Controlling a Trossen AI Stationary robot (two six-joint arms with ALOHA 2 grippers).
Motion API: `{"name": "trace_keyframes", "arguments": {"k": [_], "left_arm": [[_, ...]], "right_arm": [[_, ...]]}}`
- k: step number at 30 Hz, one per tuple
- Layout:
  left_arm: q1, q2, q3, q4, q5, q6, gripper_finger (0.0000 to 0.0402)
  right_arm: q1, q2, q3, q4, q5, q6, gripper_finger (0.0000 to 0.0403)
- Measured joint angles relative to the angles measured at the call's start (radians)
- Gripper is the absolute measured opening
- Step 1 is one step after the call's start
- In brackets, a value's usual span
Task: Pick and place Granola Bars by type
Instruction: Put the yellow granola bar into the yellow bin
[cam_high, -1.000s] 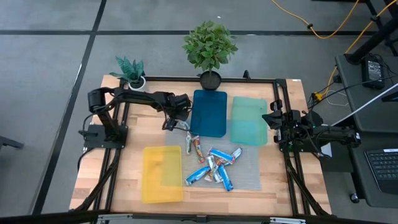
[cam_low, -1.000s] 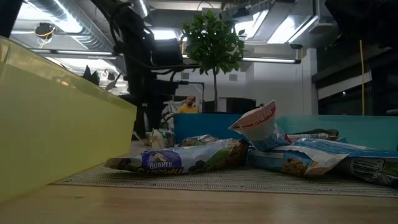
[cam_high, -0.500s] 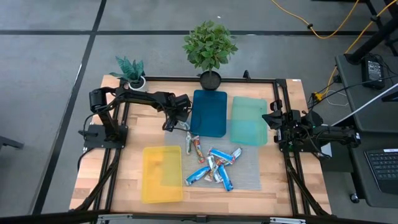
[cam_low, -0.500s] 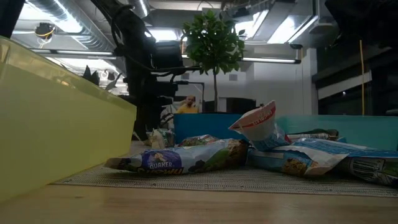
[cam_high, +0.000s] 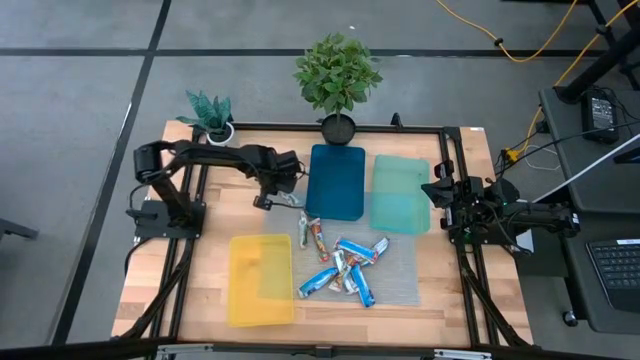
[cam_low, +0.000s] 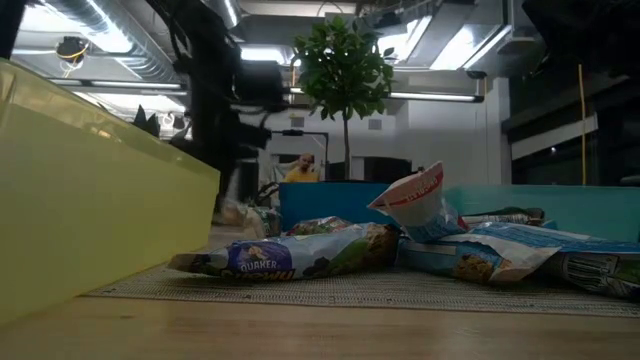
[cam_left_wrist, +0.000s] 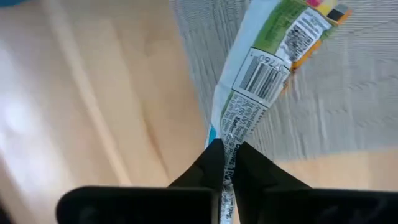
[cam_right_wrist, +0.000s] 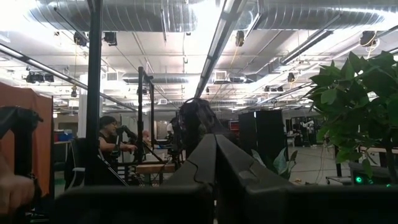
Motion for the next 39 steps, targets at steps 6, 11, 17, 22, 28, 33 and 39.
{"name": "trace_keyframes", "arguments": {"k": [6,11,17,22,28,33,39], "left_arm": [[0.003,-0.223,0.066,-0.102,0.016,-0.067,0.0015],[0.016,-0.427,0.164,-0.013,0.190,-0.223,0.0006],[0.030,-0.632,0.183,0.223,0.344,-0.429,0.0007],[0.017,-0.728,0.183,0.306,0.370,-0.538,0.0004],[-0.041,-0.763,0.183,0.318,0.374,-0.670,0.0004],[-0.184,-0.737,0.182,0.381,0.413,-0.880,0.0005],[-0.447,-0.665,0.182,0.378,0.234,-1.113,0.0004]], "right_arm": [[0.000,0.000,0.000,-0.001,0.001,0.000,0.0010],[0.000,0.000,0.000,-0.001,0.003,-0.001,0.0010],[0.000,0.000,0.000,0.000,0.030,-0.001,0.0010],[0.000,0.000,0.000,0.001,0.030,-0.002,0.0010],[0.000,0.000,0.000,0.004,0.029,-0.029,0.0010],[0.000,0.000,0.000,0.007,0.026,-0.028,0.0010],[0.000,0.000,0.000,0.015,0.025,-0.028,0.0010]]}}
